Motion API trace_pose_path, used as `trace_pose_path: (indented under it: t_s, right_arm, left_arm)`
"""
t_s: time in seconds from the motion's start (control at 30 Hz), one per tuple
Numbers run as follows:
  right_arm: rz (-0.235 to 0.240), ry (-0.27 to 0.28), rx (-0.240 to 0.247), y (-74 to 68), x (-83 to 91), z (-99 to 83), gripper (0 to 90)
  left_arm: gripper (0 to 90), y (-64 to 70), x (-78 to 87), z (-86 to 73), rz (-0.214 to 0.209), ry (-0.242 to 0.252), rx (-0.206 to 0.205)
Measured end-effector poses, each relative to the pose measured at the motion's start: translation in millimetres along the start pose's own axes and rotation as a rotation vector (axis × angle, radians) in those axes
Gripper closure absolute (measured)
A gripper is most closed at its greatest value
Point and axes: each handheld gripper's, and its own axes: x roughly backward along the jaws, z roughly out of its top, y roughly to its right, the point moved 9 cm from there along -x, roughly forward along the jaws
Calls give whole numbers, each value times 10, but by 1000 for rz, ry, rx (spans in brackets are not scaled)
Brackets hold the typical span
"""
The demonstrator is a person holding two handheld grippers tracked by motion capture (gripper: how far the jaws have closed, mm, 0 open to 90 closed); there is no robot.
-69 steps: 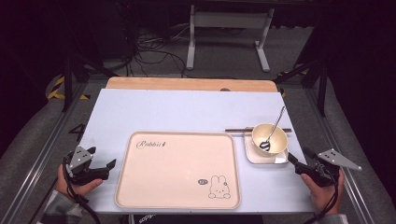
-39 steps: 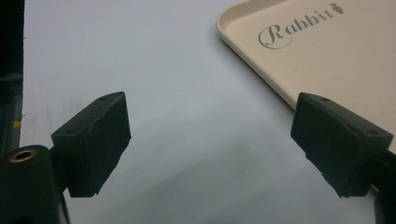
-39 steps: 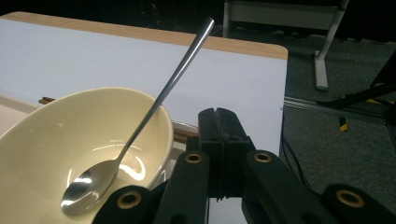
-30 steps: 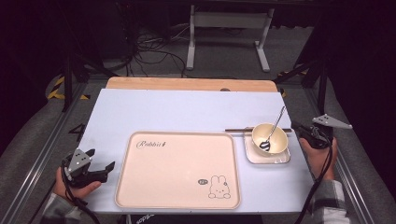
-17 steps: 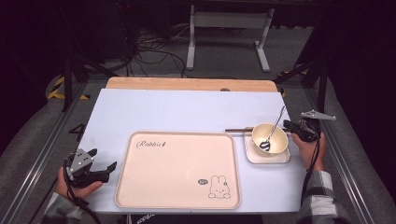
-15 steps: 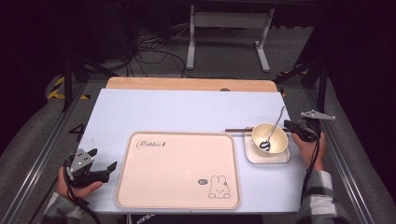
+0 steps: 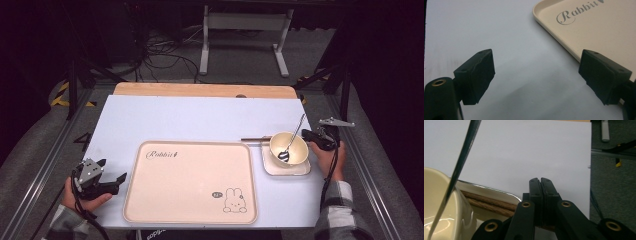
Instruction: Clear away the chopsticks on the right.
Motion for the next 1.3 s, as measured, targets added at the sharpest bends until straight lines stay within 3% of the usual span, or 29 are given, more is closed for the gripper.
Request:
trace_pose_path:
  t_s: [0.4, 0.97, 1.2, 1.3]
  right_arm:
    - [8, -53, 37, -30, -48, -54, 898]
    - [38, -79, 15, -19, 75, -123, 900]
    - [70, -119, 25, -6, 138, -229, 900]
    - [70, -145, 52, -29, 165, -261, 900]
  left_arm:
    - [147, -5, 0, -6, 8, -5, 7]
    - [147, 3, 29, -4, 2, -3, 9]
    - [147, -4, 57, 0, 0, 6, 9]
    - [147, -6, 53, -6, -2, 1, 11]
